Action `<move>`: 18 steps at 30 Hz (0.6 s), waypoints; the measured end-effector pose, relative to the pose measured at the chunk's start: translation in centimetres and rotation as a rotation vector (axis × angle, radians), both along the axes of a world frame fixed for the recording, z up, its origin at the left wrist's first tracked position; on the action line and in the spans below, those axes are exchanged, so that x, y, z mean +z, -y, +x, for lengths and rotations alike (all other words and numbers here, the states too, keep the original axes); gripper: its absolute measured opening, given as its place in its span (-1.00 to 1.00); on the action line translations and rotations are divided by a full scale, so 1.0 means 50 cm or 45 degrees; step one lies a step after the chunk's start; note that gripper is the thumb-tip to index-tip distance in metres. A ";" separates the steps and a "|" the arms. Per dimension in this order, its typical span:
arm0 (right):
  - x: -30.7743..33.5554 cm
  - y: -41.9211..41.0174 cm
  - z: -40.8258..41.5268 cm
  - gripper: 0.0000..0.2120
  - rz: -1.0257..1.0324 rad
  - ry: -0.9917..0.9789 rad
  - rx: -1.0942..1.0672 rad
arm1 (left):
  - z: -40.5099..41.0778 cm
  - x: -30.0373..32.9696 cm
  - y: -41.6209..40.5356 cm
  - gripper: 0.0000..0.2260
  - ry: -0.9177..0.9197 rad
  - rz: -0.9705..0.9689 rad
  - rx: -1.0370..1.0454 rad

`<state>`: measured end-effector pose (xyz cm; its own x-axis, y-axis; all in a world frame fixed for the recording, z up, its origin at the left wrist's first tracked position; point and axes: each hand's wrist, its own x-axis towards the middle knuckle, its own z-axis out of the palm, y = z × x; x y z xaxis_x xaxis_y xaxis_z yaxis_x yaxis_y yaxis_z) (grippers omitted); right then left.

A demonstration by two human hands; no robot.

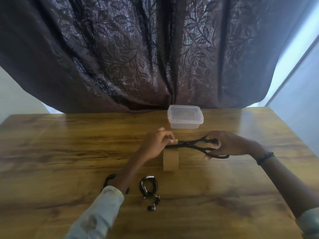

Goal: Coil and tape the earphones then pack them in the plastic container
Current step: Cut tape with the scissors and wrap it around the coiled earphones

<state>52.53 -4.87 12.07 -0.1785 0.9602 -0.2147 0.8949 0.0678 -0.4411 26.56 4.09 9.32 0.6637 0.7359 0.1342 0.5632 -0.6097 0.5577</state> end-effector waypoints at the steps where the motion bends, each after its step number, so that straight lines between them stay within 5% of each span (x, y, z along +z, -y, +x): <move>1: 0.001 0.000 -0.002 -0.61 -0.003 -0.001 0.002 | 0.000 0.000 0.000 -0.91 0.002 0.002 0.000; 18: 0.008 -0.002 -0.006 -0.64 0.017 0.041 0.038 | -0.003 -0.001 0.001 -0.90 -0.006 0.031 -0.010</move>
<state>52.23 -4.79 12.49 -0.2007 0.9573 -0.2082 0.9061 0.1006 -0.4110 26.43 4.05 9.27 0.6702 0.7270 0.1492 0.5606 -0.6277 0.5401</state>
